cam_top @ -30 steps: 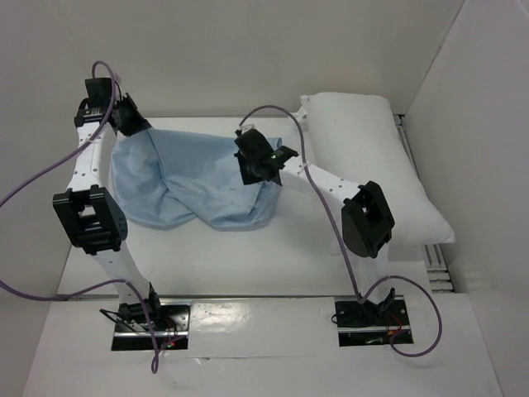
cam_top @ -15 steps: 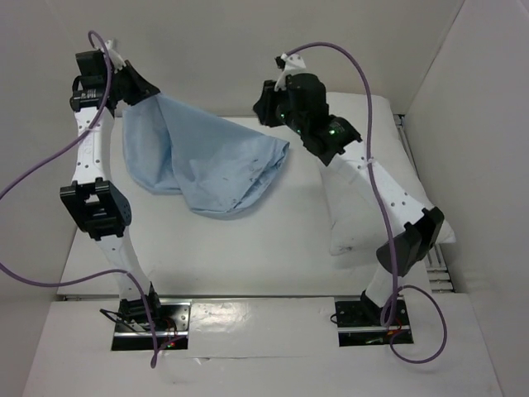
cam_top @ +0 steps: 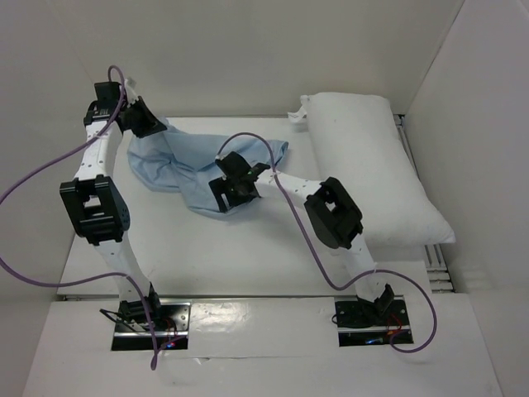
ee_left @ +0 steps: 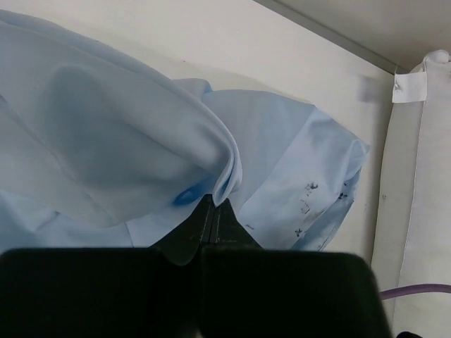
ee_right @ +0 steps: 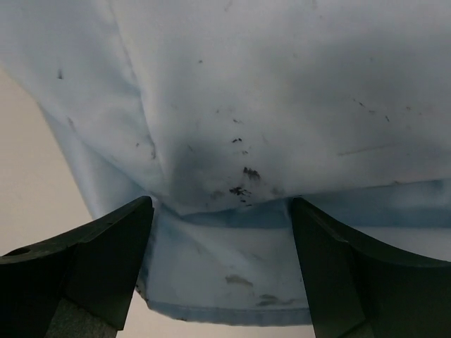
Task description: Put the pillow into the pillowcase
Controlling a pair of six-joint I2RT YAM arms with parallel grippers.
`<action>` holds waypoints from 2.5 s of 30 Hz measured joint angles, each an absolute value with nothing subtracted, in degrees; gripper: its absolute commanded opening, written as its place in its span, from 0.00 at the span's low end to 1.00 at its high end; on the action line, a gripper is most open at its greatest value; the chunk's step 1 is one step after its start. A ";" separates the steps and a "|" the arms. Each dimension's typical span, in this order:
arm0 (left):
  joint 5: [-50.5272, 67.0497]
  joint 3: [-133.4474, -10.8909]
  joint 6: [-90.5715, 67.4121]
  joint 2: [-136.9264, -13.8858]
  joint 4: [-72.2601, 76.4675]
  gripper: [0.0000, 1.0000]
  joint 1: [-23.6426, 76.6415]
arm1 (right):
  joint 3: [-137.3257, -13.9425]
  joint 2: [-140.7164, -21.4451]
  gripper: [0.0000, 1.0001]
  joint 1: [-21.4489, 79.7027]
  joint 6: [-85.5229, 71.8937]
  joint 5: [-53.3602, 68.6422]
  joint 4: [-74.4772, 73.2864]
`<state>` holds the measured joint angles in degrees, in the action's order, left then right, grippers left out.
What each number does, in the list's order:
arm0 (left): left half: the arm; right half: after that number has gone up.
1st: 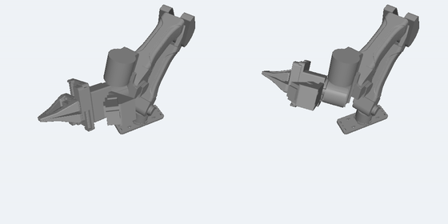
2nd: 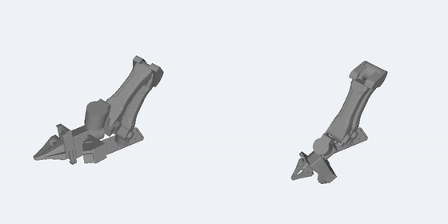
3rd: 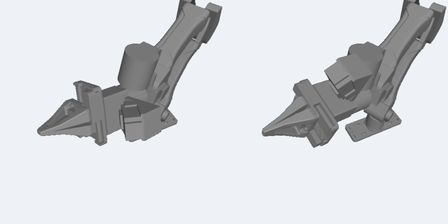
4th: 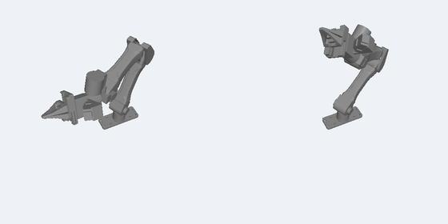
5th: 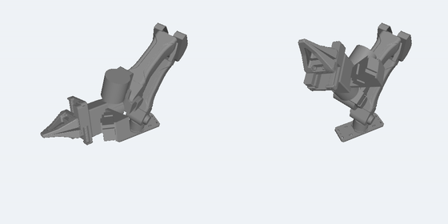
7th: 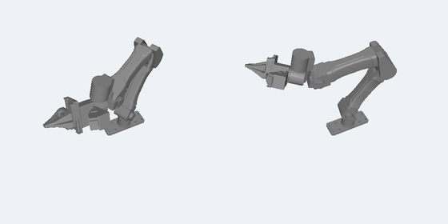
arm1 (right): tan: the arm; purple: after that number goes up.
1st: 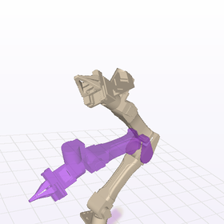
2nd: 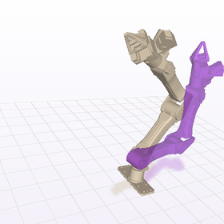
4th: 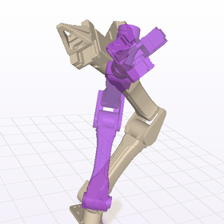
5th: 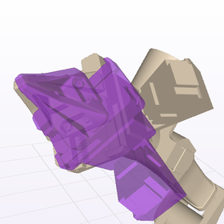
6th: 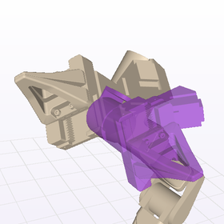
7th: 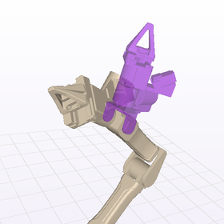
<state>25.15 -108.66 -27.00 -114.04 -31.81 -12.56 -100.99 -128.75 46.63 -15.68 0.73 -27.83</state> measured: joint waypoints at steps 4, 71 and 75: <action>24.29 -108.38 -26.70 -112.84 -31.88 0.00 -12.56 | -101.67 -128.73 0.85 47.55 -16.21 0.86 -26.76; 5.98 -71.55 -24.16 -91.07 -28.38 0.74 28.97 | -64.29 -76.03 0.84 33.10 -26.41 -10.22 -26.46; 1.63 -74.63 -25.52 -99.50 -28.82 0.72 38.79 | -64.29 -75.37 0.84 28.03 -27.29 -10.11 -27.81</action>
<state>1.63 -74.63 -25.52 -99.50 -28.82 38.79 -64.29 -75.37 28.03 -27.29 -10.11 -27.81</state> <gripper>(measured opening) 0.729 0.838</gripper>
